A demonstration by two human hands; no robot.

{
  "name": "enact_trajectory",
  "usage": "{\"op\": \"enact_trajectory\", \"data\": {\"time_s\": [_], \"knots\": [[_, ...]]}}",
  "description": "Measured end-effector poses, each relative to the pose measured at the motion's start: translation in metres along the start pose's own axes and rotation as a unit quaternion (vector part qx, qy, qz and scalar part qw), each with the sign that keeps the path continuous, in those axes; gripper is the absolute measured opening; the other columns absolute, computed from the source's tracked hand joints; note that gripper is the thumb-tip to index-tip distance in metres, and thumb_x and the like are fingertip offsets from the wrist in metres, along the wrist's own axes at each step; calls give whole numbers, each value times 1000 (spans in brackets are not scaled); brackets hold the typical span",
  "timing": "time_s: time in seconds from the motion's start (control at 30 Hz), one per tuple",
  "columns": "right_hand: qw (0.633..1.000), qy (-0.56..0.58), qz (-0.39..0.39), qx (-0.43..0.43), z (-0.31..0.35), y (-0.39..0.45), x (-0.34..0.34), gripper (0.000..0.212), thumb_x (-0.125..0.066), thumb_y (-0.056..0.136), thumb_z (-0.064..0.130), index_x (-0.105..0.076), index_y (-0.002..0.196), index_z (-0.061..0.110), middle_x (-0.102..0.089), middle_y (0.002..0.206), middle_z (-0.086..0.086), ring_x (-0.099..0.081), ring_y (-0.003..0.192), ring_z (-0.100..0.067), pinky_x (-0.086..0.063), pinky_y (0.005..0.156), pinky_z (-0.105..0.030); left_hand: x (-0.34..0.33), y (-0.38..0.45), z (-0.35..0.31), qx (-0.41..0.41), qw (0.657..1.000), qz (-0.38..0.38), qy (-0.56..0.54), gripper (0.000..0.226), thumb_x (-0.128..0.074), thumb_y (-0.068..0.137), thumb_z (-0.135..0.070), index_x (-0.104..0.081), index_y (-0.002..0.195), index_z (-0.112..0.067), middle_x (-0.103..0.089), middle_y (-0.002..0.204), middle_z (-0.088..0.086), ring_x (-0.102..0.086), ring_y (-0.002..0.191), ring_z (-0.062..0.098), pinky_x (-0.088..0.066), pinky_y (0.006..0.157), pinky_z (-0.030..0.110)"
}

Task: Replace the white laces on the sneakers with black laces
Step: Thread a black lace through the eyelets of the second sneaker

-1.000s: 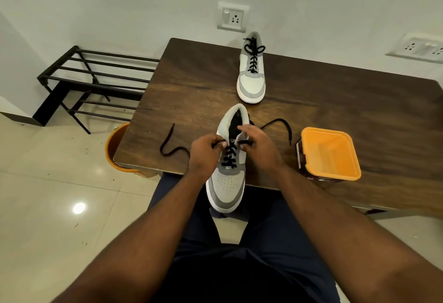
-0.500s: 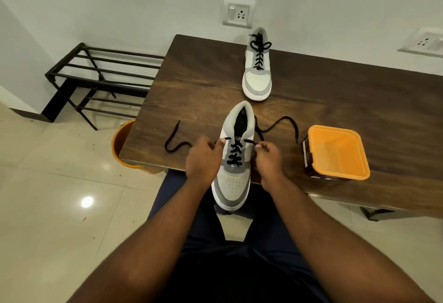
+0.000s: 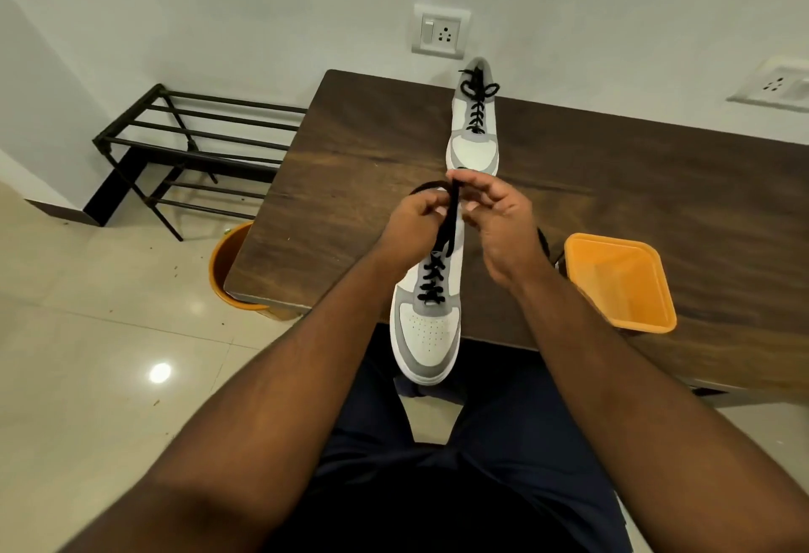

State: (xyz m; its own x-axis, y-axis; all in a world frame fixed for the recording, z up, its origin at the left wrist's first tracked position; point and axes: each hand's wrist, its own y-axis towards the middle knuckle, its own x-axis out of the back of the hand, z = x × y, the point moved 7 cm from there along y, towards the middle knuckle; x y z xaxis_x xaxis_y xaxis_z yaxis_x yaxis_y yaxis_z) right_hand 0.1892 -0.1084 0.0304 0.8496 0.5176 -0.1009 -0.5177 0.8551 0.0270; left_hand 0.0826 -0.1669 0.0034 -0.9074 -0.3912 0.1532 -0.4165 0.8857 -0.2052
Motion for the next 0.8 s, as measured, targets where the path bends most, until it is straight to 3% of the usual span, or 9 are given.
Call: {"op": "enact_trajectory", "data": {"time_s": [0.1, 0.17, 0.23, 0.3, 0.4, 0.5, 0.57, 0.67, 0.8], "knots": [[969, -205, 94, 100, 21, 0, -10, 58, -34, 81, -24, -64, 120, 6, -64, 122, -4, -56, 115, 2, -43, 98, -14, -1, -6, -9, -44, 996, 49, 66, 22, -42, 97, 7, -63, 105, 8, -65, 90, 13, -61, 77, 12, -51, 72, 17], [945, -277, 140, 108, 18, -1, -10, 62, -35, 78, -25, -58, 129, 1, -63, 123, -7, -55, 106, 16, -38, 92, -3, 6, -7, -5, -74, 992, 43, 97, 14, -52, 94, 5, -63, 94, 12, -65, 84, 20, -57, 74, 16, -52, 72, 32], [927, -317, 189, 71, 4, -1, -6, 65, -40, 80, -22, -53, 135, 8, -62, 125, -3, -55, 109, 11, -40, 95, -7, 13, -9, -1, -90, 990, 30, 106, 8, -64, 87, 3, -69, 92, 7, -69, 87, 23, -59, 75, 18, -54, 76, 41], [920, -330, 209, 35, -12, -4, -2, 62, -54, 82, -15, -54, 135, 17, -62, 126, 3, -58, 113, 0, -45, 99, -20, 20, -13, 3, -76, 995, 8, 62, 15, -69, 83, 6, -70, 90, -7, -69, 80, 12, -61, 72, 16, -56, 75, 38], [939, -303, 162, 1, -21, -7, 7, 46, -66, 83, -7, -63, 123, 15, -68, 111, 2, -62, 89, 13, -47, 84, -10, 25, -19, 2, -101, 991, -9, 87, 31, -69, 80, 8, -59, 87, -20, -60, 80, 0, -58, 71, 12, -54, 72, 29], [930, -333, 157, -9, -24, -12, 8, 29, -62, 89, -2, -70, 113, 10, -70, 102, 2, -64, 83, 8, -47, 80, -6, 18, -20, 7, -163, 912, 3, 377, 25, -63, 84, 3, -71, 85, -21, -53, 95, 0, -56, 94, 21, -46, 81, 35], [926, -334, 176, -30, -29, -16, 4, 25, -62, 90, 1, -72, 111, 11, -71, 100, 3, -66, 91, -7, -51, 87, -18, 15, -21, 19, -137, 869, -25, 474, 34, -64, 88, -6, -68, 115, -26, -49, 123, 2, -47, 117, 25, -38, 91, 38], [937, -286, 196, -35, -28, -19, 0, 27, -61, 89, -4, -70, 111, 10, -72, 103, -2, -67, 90, 0, -51, 86, -17, 8, -21, 33, -110, 904, -24, 413, 57, -69, 87, -12, -53, 138, -31, -17, 160, 3, -23, 141, 30, -30, 106, 47], [944, -244, 220, -32, -24, -25, -1, 33, -58, 89, -9, -67, 114, 9, -73, 100, -7, -68, 89, -3, -51, 83, -14, 13, -16, 45, -102, 968, 10, 228, 24, -80, 79, -18, -76, 102, -16, -27, 159, 3, -27, 143, 30, -25, 117, 46]]}}
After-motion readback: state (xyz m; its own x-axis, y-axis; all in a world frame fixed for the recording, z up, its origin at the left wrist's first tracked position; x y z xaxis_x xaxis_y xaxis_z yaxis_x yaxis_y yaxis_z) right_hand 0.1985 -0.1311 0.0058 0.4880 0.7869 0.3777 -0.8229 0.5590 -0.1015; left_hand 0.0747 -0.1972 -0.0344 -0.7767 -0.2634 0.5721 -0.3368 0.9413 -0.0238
